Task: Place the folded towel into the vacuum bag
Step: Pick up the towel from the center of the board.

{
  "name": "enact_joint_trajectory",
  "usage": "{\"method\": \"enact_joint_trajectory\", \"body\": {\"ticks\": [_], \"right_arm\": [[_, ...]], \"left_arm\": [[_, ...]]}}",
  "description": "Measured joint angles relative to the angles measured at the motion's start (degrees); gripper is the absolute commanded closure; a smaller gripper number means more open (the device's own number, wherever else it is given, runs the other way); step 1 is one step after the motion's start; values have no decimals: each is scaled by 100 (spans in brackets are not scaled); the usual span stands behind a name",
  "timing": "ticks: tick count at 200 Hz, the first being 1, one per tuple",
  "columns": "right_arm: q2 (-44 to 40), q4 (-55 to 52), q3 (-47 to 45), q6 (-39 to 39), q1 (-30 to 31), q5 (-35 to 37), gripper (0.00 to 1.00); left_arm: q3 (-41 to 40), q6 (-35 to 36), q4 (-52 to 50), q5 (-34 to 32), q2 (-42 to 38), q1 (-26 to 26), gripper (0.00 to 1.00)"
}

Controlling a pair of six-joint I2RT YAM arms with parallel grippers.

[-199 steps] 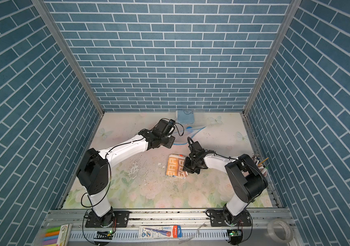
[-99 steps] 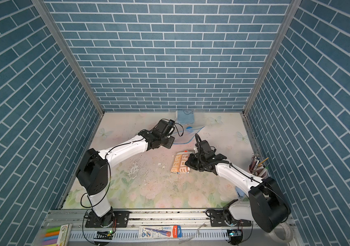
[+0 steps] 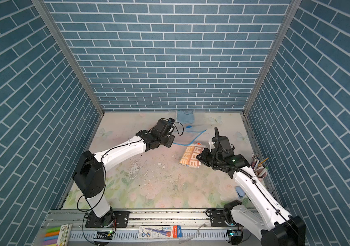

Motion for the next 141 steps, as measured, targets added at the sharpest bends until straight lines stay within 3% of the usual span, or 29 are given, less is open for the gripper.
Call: {"method": "enact_joint_trajectory", "body": {"ticks": [67, 141], "right_arm": [[-708, -1504, 809, -144, -173, -308, 100], [-562, -1294, 979, 33, -350, -339, 100]], "left_arm": [[44, -4, 114, 26, 0, -87, 100], [179, -76, 125, 20, 4, -302, 100]]}}
